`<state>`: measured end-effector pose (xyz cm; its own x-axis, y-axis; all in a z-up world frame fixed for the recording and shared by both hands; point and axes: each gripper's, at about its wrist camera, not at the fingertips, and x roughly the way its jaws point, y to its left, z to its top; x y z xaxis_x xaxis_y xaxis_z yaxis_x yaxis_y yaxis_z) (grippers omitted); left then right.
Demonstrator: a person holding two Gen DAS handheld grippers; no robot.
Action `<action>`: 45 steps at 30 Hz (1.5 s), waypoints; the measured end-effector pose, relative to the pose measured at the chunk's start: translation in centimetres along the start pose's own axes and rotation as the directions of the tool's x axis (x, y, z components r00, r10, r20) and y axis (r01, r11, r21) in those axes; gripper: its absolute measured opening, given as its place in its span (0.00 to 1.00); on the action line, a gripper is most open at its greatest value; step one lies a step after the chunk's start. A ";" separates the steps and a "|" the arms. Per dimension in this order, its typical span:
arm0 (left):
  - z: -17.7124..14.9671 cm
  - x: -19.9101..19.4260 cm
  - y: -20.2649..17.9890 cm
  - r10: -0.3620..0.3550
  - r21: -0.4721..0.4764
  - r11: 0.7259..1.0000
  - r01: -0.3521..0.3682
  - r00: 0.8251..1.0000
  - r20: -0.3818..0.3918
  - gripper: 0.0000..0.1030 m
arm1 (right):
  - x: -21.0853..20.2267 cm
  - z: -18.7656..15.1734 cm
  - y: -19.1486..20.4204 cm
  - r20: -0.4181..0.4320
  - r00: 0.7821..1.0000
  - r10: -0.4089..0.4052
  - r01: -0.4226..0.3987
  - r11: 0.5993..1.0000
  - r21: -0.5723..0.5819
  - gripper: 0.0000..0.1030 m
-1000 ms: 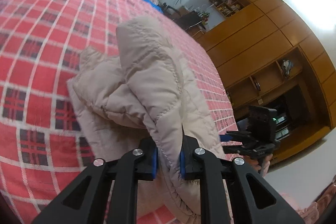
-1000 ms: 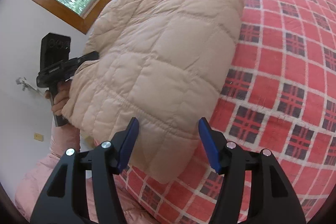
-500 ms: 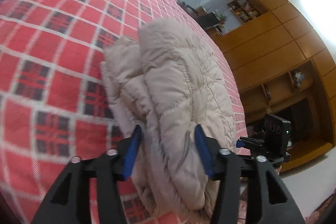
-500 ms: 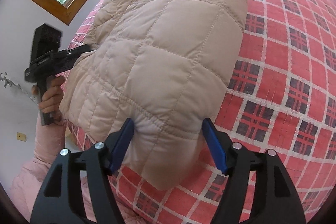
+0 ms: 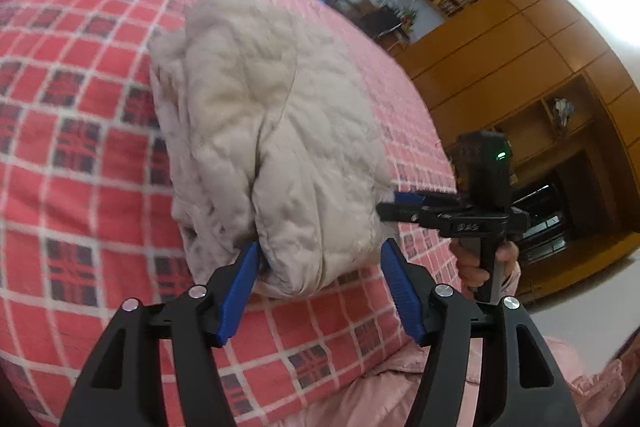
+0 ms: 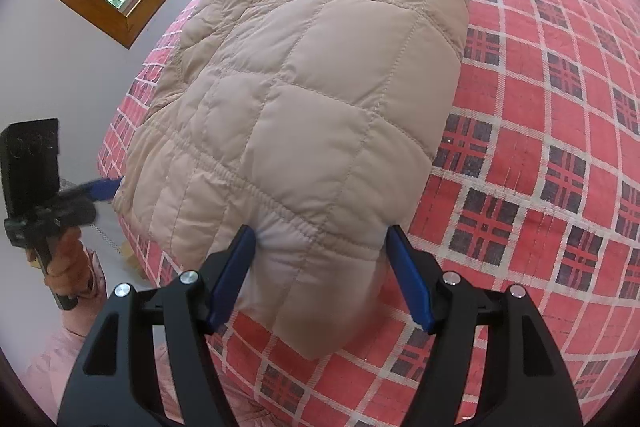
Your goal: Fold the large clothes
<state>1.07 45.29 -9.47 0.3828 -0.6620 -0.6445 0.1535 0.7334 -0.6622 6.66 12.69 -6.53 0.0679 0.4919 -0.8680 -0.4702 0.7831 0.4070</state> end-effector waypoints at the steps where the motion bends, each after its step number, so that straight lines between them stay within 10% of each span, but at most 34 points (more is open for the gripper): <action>1: 0.0 0.5 0.2 0.007 -0.012 1.000 -0.007 1.000 -0.012 0.60 | -0.1 -0.1 0.0 0.001 1.000 0.002 -0.002 1.000 0.001 0.66; 5: -0.1 1.3 1.0 0.010 -0.055 0.998 -0.011 0.999 -0.032 0.23 | -0.6 -0.9 -0.3 0.005 1.000 0.011 -0.011 1.000 0.012 0.65; 9: -0.5 -0.2 0.6 -0.008 -0.027 1.000 0.008 1.000 0.013 0.12 | -2.0 -2.0 -0.2 0.019 1.000 0.023 -0.023 0.999 0.022 0.61; 38: -1.6 3.6 2.7 0.115 -0.052 0.992 -0.117 0.992 -0.044 0.12 | 0.6 -4.1 1.1 -0.022 0.999 -0.024 0.024 0.999 0.027 0.57; 45: -2.1 1.8 0.7 0.136 -0.025 0.990 -0.136 0.991 0.005 0.30 | 0.5 -4.3 2.0 -0.009 0.999 -0.052 0.053 0.999 0.014 0.57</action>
<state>-0.05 44.28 -11.92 0.4044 -0.5549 -0.7270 0.0773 0.8128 -0.5774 1.98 12.84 -7.35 0.0845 0.4467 -0.8907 -0.4540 0.8129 0.3647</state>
